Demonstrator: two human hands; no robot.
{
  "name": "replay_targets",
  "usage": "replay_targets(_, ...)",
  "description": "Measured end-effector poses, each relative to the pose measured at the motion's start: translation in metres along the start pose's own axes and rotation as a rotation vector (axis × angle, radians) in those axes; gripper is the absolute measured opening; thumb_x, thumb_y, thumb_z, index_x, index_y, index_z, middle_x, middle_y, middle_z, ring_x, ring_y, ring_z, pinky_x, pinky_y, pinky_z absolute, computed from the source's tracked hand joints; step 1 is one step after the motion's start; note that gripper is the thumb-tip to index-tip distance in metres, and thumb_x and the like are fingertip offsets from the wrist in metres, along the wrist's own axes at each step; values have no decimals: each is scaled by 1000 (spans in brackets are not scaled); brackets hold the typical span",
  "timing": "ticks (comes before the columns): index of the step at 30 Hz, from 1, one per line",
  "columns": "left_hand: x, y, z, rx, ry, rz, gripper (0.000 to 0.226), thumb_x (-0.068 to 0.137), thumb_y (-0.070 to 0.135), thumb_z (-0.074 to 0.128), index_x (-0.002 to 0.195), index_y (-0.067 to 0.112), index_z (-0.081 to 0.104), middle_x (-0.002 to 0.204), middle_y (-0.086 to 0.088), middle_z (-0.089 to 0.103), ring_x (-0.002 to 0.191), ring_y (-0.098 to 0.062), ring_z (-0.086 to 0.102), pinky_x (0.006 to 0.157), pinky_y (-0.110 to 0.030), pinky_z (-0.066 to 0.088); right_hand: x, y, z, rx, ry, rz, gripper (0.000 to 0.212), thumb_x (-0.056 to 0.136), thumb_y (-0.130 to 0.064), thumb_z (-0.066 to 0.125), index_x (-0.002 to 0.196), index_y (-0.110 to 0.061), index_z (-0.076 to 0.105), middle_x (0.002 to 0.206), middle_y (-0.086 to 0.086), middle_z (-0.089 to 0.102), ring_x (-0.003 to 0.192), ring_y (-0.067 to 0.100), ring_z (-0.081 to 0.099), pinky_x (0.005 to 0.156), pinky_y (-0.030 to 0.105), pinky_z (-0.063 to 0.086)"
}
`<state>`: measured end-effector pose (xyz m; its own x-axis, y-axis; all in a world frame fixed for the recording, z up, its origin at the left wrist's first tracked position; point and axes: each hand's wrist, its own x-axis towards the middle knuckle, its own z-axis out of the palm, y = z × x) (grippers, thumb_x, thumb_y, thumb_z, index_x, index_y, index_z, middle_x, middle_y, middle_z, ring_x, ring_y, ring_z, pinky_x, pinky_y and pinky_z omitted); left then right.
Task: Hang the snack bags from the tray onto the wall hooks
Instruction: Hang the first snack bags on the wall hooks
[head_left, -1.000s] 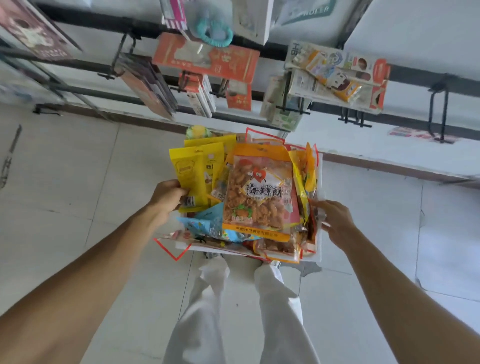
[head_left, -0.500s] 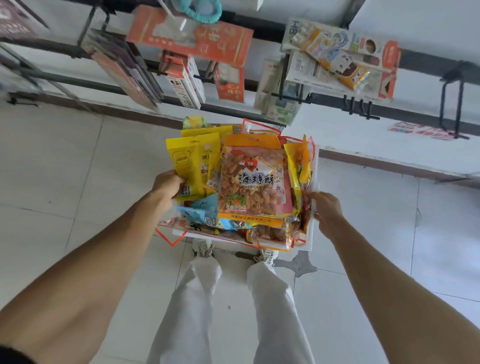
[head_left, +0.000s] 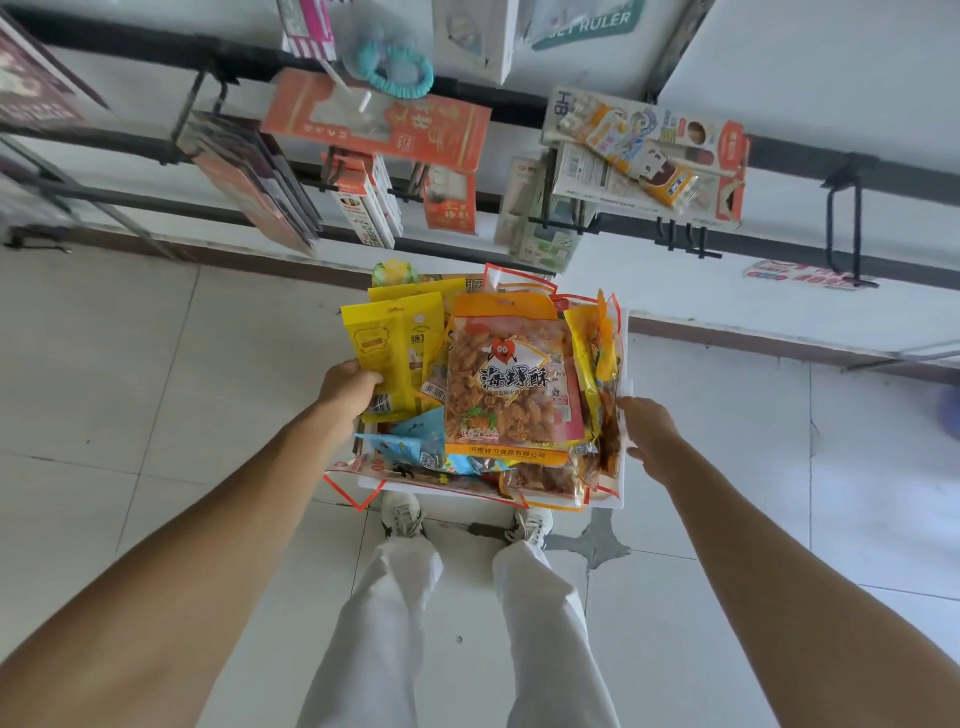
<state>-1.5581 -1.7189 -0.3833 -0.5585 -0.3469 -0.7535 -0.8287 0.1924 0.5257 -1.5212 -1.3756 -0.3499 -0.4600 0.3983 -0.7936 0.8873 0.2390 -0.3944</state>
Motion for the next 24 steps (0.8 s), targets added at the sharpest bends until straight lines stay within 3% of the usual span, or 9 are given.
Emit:
replay_targets(3,-25,20,-3,248,111,94,8,92,14,54,87,13,61,106,-15,67,82,-27,57,70,-33,45,-24,-8,4,-265,100,-146,54,102,-33,47,148,-7,36,141,14,49,126,33,51,98,43,45)
replay_targets(5,-44,37,-8,476,87,248,20,93,22,52,107,16,64,118,-13,66,97,-32,61,82,-36,49,-44,-20,1,-442,114,-300,55,101,-31,48,150,-9,34,147,16,45,131,35,47,104,46,42)
replay_targets(7,-74,58,-12,622,-117,344,43,96,26,50,139,20,52,140,-9,55,116,-30,58,94,-35,47,-69,-37,-4,-633,74,-406,54,99,-32,49,148,-12,39,146,14,46,132,34,47,106,46,42)
replay_targets(10,-125,86,-15,883,-426,473,51,97,22,50,148,21,41,151,-8,45,131,-30,49,104,-38,43,-115,-60,-6,-826,23,-451,46,98,-34,52,140,-15,49,144,11,49,128,31,49,105,47,45)
replay_targets(14,-174,132,-18,927,-376,733,40,98,23,49,138,22,52,138,-7,56,115,-27,58,92,-38,49,-167,-94,-6,-769,37,-590,51,98,-37,51,146,-19,45,153,8,41,138,33,41,111,50,39)
replay_targets(18,-218,157,-17,1057,-286,1016,38,97,28,53,134,20,56,134,-5,58,119,-25,55,94,-38,46,-200,-107,-23,-740,59,-623,47,97,-37,49,140,-19,50,141,11,51,131,34,46,108,46,41)
replay_targets(22,-237,160,-29,1101,-243,1006,39,97,27,52,136,19,54,137,-8,57,123,-27,54,97,-38,45,-221,-116,-43,-687,51,-658,49,99,-34,51,143,-14,46,144,13,49,129,33,48,104,42,41)
replay_targets(24,-246,157,-33,1070,-253,953,42,98,24,51,140,17,51,138,-9,56,121,-28,55,90,-35,46,-226,-116,-50,-625,14,-672,48,101,-32,51,144,-11,46,147,14,48,131,32,48,104,38,40)
